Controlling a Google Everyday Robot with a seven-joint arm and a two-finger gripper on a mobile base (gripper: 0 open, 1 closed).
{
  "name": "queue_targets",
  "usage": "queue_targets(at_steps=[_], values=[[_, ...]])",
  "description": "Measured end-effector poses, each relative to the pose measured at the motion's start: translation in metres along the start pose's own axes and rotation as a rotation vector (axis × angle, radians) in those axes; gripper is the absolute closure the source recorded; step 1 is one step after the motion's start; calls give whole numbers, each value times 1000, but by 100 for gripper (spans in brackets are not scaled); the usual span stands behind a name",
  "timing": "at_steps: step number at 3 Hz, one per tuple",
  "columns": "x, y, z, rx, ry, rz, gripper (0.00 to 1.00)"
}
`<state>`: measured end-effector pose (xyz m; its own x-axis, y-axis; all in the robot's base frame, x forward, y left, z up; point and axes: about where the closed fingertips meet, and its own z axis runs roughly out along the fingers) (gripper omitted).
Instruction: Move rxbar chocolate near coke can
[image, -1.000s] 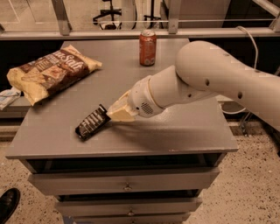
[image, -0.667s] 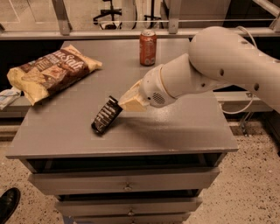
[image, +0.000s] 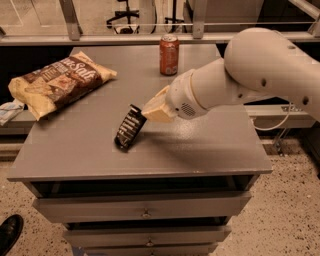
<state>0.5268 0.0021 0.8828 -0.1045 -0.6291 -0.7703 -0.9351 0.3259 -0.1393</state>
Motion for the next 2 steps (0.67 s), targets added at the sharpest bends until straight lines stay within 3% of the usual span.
queue_targets(at_steps=[2], values=[[22,-99,-51,163,-14,-24,100]])
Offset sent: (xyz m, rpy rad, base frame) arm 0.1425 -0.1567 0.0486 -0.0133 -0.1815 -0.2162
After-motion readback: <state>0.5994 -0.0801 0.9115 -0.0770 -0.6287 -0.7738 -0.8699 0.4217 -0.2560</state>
